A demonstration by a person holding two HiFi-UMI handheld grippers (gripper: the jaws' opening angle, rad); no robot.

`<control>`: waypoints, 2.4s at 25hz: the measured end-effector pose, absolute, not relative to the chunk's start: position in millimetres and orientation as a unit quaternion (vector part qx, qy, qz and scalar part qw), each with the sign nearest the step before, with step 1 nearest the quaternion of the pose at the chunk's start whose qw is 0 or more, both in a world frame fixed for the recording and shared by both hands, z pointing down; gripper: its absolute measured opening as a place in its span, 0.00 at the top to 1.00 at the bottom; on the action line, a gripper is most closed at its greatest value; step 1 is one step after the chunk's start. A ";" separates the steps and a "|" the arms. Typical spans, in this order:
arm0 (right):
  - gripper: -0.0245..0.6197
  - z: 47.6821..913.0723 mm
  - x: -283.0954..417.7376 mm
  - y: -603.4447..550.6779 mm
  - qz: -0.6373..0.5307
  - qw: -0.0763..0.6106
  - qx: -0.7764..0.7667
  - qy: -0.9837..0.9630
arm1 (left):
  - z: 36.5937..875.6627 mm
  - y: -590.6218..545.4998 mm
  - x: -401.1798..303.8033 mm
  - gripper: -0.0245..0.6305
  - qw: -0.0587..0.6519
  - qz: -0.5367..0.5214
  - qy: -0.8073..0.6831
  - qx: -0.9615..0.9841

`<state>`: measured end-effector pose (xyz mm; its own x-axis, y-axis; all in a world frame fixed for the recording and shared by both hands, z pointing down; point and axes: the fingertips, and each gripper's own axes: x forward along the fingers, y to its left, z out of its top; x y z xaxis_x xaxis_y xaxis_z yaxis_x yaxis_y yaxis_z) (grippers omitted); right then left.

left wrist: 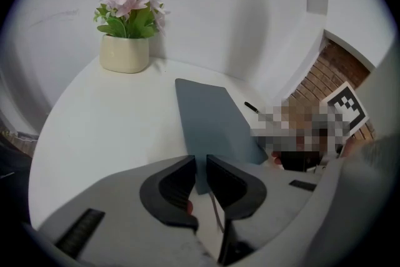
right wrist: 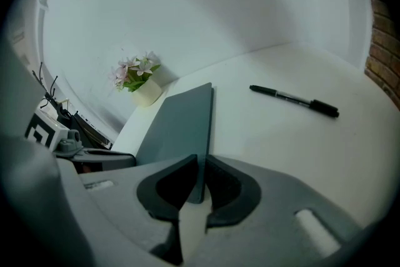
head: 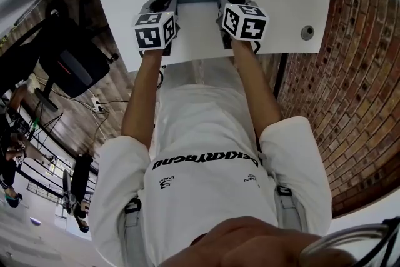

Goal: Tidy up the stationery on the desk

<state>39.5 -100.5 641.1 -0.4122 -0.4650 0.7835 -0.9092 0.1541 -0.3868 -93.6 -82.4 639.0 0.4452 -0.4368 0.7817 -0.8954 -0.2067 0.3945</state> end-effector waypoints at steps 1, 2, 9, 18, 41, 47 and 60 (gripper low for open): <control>0.91 640.9 40.6 -100.7 0.439 0.253 0.481 -0.716 | 638.8 -80.0 -92.2 0.88 0.436 0.263 -0.456 0.730; 0.91 640.8 41.4 -100.1 0.440 0.253 0.481 -0.715 | 638.8 -76.9 -91.0 0.88 0.438 0.262 -0.456 0.729; 0.91 640.5 55.0 -89.3 0.445 0.258 0.486 -0.707 | 638.3 -58.2 -76.1 0.88 0.447 0.265 -0.446 0.729; 0.91 640.9 66.1 -67.3 0.453 0.262 0.492 -0.695 | 638.4 -41.4 -65.9 0.88 0.448 0.273 -0.440 0.729; 0.80 608.6 146.7 -171.7 0.121 0.452 0.441 -0.766 | 618.7 -38.4 -90.7 0.88 0.420 0.283 -0.456 0.732; 0.81 636.8 153.8 -189.2 0.129 0.494 0.386 -0.769 | 607.4 -36.4 -80.9 0.88 0.399 0.289 -0.446 0.747; 0.84 645.6 151.0 -185.7 0.143 0.519 0.347 -0.767 | 603.7 -35.3 -65.7 0.88 0.395 0.288 -0.438 0.754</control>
<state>151.0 -185.7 645.6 -0.2191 -0.3843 0.8968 -0.6820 0.7176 0.1409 -65.7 -35.3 603.7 0.4499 -0.4336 0.7808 -0.8886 -0.3046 0.3429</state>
